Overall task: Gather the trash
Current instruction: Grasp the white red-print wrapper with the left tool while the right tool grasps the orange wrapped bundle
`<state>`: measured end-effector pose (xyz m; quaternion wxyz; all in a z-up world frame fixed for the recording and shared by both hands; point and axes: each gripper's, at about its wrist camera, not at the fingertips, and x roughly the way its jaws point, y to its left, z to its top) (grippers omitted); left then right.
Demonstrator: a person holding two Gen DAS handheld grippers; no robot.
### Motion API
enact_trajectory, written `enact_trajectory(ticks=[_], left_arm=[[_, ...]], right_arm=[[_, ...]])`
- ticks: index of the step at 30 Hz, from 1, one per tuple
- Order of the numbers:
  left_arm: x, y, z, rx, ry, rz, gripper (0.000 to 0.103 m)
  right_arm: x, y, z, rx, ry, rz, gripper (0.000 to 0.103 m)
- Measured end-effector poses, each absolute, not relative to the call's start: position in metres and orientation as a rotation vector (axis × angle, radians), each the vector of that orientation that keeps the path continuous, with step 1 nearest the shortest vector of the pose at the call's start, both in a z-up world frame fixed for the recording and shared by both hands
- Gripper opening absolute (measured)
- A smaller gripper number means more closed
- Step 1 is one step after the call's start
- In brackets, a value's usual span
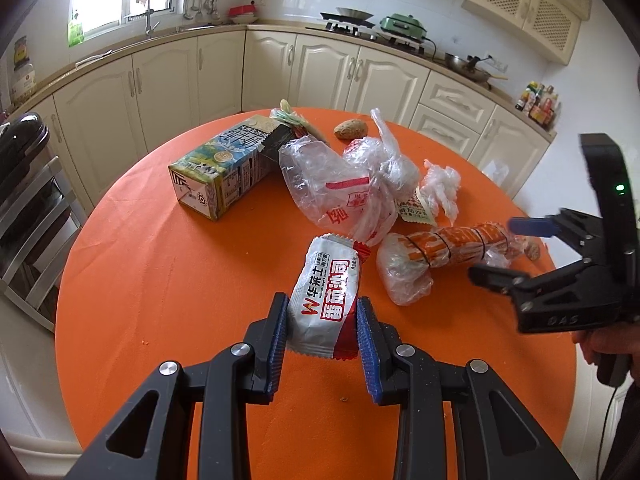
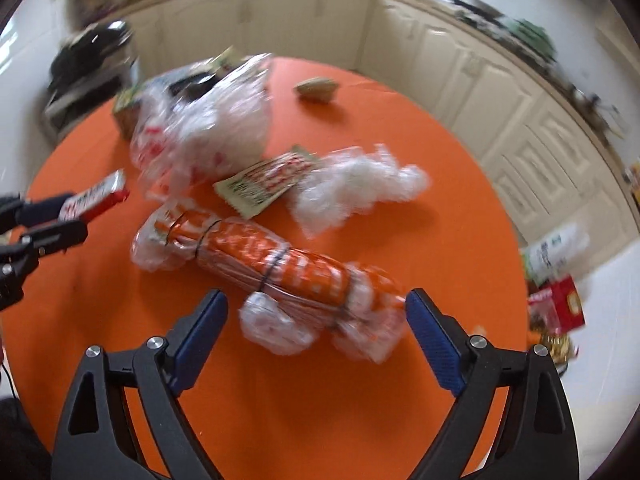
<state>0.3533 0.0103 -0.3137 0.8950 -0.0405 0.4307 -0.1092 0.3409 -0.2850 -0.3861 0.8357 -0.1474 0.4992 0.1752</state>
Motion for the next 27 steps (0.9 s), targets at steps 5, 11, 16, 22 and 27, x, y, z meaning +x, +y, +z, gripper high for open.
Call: enact_trajectory(ticks=[5, 11, 16, 22, 27], left_arm=[[0.351, 0.01, -0.313, -0.075, 0.889, -0.217, 0.029], [0.345, 0.014, -0.307, -0.067, 0.881, -0.212, 0.029], [0.34, 0.02, -0.303, -0.063, 0.883, -0.211, 0.029], [0.332, 0.031, -0.298, -0.067, 0.877, -0.201, 0.029], [0.323, 0.038, -0.293, -0.072, 0.869, -0.208, 0.029]], right_arm=[[0.359, -0.274, -0.399, -0.348, 1.042, 0.441, 0.093], [0.354, -0.262, -0.397, -0.334, 1.075, 0.581, 0.076], [0.363, -0.254, -0.4, -0.329, 1.071, 0.601, 0.076], [0.359, -0.244, -0.395, -0.286, 1.088, 0.697, 0.054], [0.332, -0.247, -0.393, -0.193, 1.064, 0.657, 0.046]])
